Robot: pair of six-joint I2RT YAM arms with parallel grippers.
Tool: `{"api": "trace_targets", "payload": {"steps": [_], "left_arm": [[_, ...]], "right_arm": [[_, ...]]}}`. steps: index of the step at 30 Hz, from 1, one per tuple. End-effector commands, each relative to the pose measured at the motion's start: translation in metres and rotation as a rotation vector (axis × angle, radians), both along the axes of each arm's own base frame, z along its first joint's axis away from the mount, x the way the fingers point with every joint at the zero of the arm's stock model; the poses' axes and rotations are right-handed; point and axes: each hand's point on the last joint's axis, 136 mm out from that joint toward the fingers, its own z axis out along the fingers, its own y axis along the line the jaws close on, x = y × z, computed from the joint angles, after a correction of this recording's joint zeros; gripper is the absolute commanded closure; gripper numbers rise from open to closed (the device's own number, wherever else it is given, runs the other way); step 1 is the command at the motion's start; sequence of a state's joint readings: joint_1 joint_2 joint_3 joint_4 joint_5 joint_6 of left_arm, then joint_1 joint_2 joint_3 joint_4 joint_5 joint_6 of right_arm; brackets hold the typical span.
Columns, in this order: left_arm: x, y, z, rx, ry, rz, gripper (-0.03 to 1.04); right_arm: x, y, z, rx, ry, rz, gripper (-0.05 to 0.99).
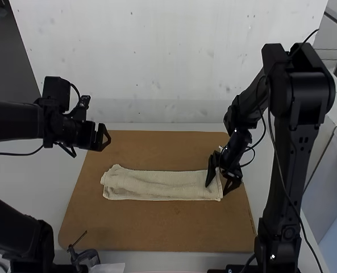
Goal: Fold the towel.
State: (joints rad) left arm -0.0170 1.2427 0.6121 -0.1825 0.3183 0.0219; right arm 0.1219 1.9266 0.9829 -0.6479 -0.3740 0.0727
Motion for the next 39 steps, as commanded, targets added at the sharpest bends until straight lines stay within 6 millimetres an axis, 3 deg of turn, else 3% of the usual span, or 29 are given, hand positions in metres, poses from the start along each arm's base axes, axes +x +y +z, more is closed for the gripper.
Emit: {"api": "trace_targets", "payload": {"steps": [1, 11, 16, 21, 24, 26, 31, 39], "left_arm": [[0.000, 0.000, 0.007, -0.008, -0.031, -0.013, 0.03], [-0.002, 0.007, 0.004, -0.013, -0.029, -0.005, 0.03], [-0.001, 0.006, 0.005, -0.019, -0.036, -0.009, 0.03], [0.000, 0.004, 0.006, -0.026, -0.043, -0.018, 0.03], [0.000, 0.002, 0.006, -0.028, -0.044, -0.023, 0.03], [0.000, 0.001, 0.007, -0.030, -0.044, -0.024, 0.03], [0.001, -0.002, 0.009, -0.036, -0.048, -0.025, 0.03], [0.003, -0.007, 0.012, -0.046, -0.052, -0.026, 0.03]], "right_arm": [[0.014, 0.060, 0.001, 0.207, -0.058, 0.100, 0.25], [0.014, 0.065, -0.002, 0.207, -0.056, 0.091, 0.56], [0.014, 0.060, -0.001, 0.206, -0.051, 0.076, 0.60], [0.017, 0.046, 0.008, 0.206, -0.057, 0.041, 0.62], [0.019, 0.035, 0.014, 0.205, -0.068, 0.017, 0.71], [0.020, 0.027, 0.020, 0.206, -0.077, 0.013, 0.71], [0.023, 0.007, 0.024, 0.204, -0.096, -0.016, 0.71], [0.028, -0.020, 0.025, 0.207, -0.119, -0.056, 0.84]]}}
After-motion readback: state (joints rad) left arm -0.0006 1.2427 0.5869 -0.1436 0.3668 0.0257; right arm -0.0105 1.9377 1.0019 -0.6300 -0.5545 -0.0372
